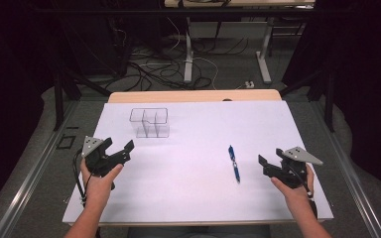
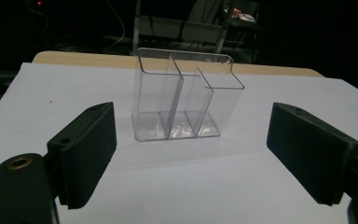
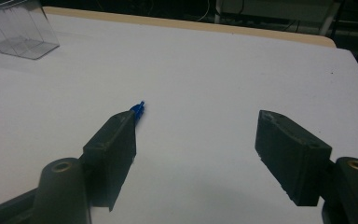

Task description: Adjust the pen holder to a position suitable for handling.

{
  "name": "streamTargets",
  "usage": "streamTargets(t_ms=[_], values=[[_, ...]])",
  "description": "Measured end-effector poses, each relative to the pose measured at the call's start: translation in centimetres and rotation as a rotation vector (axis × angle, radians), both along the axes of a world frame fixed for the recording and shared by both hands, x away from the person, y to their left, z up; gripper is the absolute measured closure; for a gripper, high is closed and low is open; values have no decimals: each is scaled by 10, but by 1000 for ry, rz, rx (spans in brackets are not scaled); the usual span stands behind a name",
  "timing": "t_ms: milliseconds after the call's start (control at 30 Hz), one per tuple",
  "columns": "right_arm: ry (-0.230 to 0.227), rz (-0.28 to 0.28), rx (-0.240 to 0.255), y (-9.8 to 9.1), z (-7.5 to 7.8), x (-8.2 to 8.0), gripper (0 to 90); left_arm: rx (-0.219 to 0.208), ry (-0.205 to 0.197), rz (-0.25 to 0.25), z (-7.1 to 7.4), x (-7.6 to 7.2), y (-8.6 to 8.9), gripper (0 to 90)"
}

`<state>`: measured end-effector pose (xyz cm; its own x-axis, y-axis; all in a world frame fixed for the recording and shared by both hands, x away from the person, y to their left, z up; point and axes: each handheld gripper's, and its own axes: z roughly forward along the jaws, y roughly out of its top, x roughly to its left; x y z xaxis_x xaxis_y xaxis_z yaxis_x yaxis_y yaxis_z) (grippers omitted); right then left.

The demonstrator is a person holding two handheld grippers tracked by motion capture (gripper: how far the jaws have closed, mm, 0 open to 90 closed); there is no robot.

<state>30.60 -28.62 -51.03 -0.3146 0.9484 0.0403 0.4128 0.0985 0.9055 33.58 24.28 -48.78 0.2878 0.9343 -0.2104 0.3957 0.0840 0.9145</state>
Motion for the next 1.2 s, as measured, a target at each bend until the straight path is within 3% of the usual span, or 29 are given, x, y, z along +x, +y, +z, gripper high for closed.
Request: streamTargets(t_ms=[200, 233, 267, 433, 600, 1000, 1100, 1200], values=[[21, 14, -6, 2, -1, 0, 313, -9, 21, 16, 1, 7, 2, 217], [-11, 4, 4, 4, -3, 2, 317, -12, 22, 18, 1, 8, 2, 227], [30, 18, -8, 3, -1, 0, 320, -12, 20, 19, 1, 9, 2, 234], [39, 23, 10, 6, -1, 1, 339, -11, 20, 7, 3, 14, 2, 286], [33, 25, 11, 8, 1, 0, 342, -1, 18, 34, 10, 23, 5, 306], [28, 23, 14, 7, -1, 1, 337, 1, 106, 84, 41, 64, 7, 415], [31, 16, 11, 6, -1, 1, 337, -15, 137, 93, 45, 75, 4, 487], [41, 13, 19, 5, -2, 1, 337, 13, 189, 101, 52, 87, 0, 528]])
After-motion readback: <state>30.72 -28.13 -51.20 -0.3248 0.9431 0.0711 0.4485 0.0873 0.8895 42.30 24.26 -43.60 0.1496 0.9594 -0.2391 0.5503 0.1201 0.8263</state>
